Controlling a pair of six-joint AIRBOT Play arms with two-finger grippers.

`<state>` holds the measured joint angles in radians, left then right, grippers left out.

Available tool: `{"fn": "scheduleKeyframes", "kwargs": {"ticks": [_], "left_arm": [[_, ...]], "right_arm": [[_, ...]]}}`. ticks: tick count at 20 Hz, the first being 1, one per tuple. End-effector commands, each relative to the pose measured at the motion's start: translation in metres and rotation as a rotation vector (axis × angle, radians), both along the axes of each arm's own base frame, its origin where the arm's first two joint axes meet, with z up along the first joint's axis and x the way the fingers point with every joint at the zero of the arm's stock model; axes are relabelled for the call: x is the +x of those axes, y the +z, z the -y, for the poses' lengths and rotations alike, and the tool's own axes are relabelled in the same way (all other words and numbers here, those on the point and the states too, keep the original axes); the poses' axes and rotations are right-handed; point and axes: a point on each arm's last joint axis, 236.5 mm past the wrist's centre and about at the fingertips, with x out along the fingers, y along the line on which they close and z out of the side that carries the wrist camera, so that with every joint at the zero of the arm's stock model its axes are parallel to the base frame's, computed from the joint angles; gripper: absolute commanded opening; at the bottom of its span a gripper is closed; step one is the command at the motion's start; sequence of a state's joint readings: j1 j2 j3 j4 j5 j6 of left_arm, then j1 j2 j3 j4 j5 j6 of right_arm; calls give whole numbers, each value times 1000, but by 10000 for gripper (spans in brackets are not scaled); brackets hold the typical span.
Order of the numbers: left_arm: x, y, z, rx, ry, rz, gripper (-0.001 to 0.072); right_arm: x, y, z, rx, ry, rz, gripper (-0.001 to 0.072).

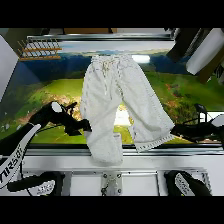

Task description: Fold the clothes and pants, and hang the long-sleeved shirts on hangers.

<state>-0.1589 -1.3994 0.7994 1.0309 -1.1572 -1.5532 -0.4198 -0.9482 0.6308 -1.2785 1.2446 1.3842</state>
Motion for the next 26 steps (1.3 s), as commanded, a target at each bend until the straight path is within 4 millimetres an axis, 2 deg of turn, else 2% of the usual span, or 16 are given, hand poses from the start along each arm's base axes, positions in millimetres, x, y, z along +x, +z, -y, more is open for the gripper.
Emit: {"fn": "scheduleKeyframes", "kwargs": {"ticks": [1, 5, 6, 7, 8, 12, 18, 19, 22, 23, 25, 26], "left_arm": [[-20, -5, 27, -52, -16, -20, 674], [-10, 9, 51, -72, -80, 43, 658], [-8, 12, 58, -76, -99, 60, 464], [-8, 15, 65, -81, -122, 73, 210], [-7, 20, 73, -87, -146, 88, 27], [1, 41, 101, -115, -220, 163, 23], [9, 59, 110, -137, -239, 187, 23], [8, 62, 111, -142, -242, 181, 23], [-3, 70, 122, -191, -240, 144, 23], [-7, 75, 128, -206, -251, 149, 23], [-23, 92, 146, -242, -290, 172, 22], [-36, 105, 160, -282, -305, 177, 22]], "right_arm": [[-26, -30, -8, 25, -23, -69, 717], [-20, -41, -5, 28, -41, -71, 718], [-18, -44, -6, 35, -49, -70, 717], [-15, -46, -6, 40, -57, -66, 717], [-13, -49, -5, 40, -63, -63, 718], [-4, -60, -12, 88, -106, -67, 718], [17, -66, -17, 132, -176, -21, 717], [18, -67, -19, 132, -170, -20, 688], [25, -64, -23, 117, -140, 5, 157], [31, -58, -20, 107, -131, 22, 21], [52, -32, -5, 58, -98, 87, 22], [67, -9, 9, 3, -66, 135, 22]]}}
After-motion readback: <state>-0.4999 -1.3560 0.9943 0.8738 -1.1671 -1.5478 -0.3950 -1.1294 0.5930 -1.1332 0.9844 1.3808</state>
